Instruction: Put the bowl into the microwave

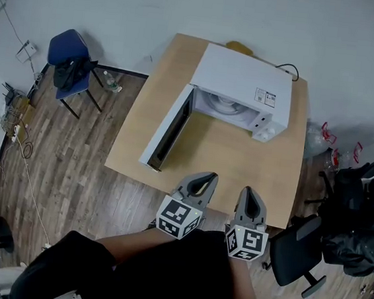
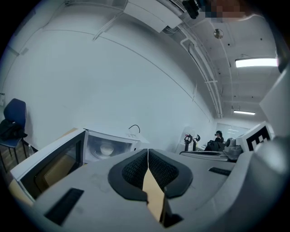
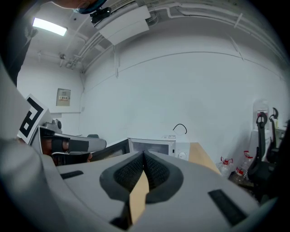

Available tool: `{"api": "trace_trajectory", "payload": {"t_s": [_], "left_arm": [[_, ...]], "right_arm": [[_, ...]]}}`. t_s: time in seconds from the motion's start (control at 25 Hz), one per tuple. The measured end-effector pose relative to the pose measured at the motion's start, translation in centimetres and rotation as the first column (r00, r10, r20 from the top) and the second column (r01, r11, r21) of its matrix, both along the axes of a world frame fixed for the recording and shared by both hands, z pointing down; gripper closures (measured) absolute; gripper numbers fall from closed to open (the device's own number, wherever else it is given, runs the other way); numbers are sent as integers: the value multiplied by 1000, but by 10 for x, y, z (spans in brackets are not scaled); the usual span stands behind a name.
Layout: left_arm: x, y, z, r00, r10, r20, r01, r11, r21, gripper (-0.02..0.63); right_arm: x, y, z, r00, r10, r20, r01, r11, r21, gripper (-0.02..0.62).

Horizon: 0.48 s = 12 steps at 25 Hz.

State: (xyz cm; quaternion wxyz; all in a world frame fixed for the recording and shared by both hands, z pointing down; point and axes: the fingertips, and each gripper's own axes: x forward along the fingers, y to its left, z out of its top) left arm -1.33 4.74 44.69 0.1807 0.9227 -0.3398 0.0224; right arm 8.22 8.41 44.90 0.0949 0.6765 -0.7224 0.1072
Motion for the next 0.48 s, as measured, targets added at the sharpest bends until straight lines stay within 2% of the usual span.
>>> {"api": "trace_trajectory", "payload": {"t_s": [0.24,0.48], "left_arm": [[-8,1,2,1000,-12,22,11,999,32,589],[-10,3,4,1000,-13,25,12,999,32,589]], "right_arm": [[-7,3,3,1000,0,-6,0,1000,0,535],[-2,6,5,998,14,-53,-14,1000,-11,535]]}}
